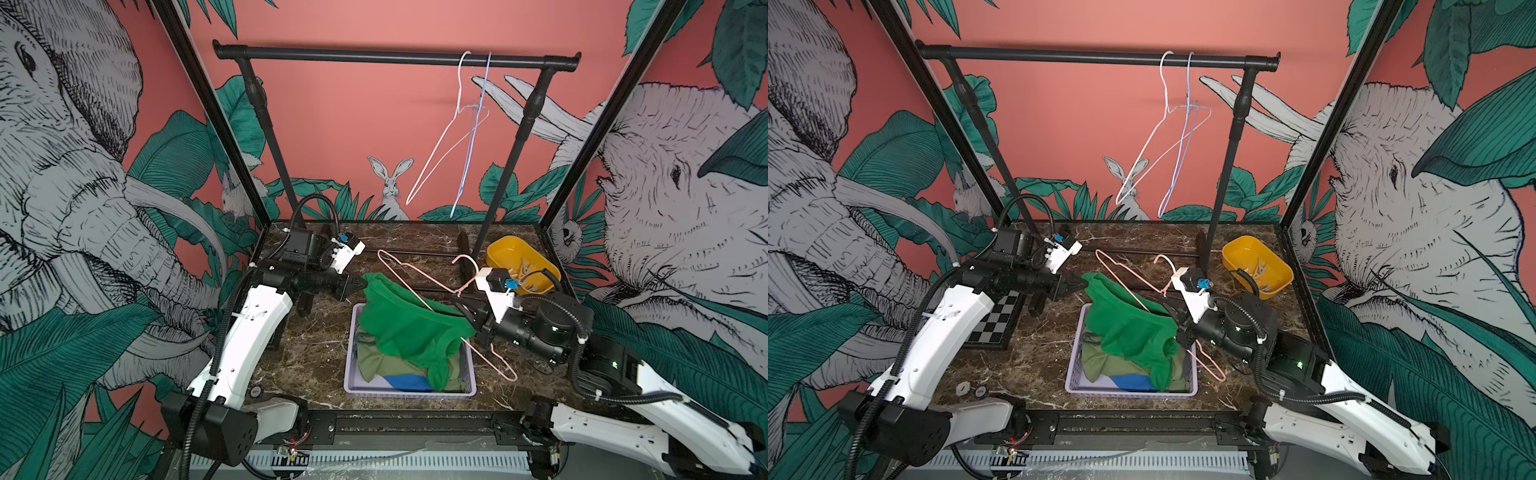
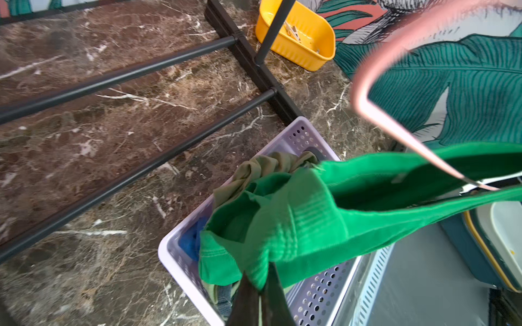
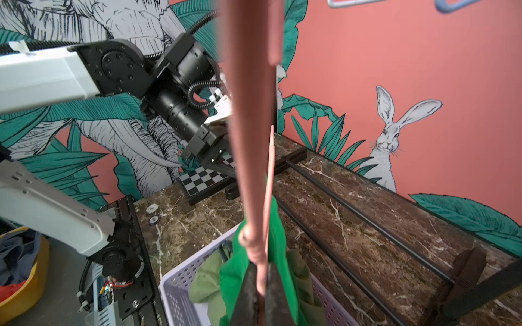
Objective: Remove the clothespins securing tank tops to the hanger
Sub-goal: Remove the tank top from the hanger.
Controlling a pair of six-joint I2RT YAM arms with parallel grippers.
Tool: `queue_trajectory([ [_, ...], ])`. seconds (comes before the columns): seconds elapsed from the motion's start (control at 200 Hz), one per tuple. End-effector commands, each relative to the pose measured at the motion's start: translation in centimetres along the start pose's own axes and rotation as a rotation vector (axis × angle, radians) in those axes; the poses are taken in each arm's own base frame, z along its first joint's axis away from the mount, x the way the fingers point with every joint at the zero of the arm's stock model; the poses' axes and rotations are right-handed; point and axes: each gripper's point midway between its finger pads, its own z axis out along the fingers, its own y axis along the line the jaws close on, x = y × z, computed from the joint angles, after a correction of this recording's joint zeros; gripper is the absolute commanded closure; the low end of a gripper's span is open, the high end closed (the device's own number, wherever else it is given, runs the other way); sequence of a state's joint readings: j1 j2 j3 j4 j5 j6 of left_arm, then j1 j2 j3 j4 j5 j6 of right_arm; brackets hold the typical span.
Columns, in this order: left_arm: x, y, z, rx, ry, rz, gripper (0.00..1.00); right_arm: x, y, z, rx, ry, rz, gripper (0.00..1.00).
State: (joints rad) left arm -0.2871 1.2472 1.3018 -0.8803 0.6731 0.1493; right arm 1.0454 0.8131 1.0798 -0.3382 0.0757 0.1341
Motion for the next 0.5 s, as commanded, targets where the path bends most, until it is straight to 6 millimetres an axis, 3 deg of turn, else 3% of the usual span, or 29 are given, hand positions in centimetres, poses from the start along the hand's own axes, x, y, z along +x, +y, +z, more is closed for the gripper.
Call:
queue_trajectory([
  [0.0, 0.3, -0.6, -0.2, 0.031, 0.001, 0.044, 1.0, -3.3, -0.4, 1.5, 0.041, -0.134, 0.004, 1.0],
  [0.165, 2.0, -1.5, 0.3, 0.054, 0.067, 0.125, 1.0, -4.1, -1.2, 4.8, 0.071, -0.19, 0.04, 1.0],
  [0.495, 4.0, -2.5, 0.0, 0.04, 0.106, 0.243, 1.0, -3.4, -3.2, 11.4, 0.064, -0.296, 0.118, 1.0],
])
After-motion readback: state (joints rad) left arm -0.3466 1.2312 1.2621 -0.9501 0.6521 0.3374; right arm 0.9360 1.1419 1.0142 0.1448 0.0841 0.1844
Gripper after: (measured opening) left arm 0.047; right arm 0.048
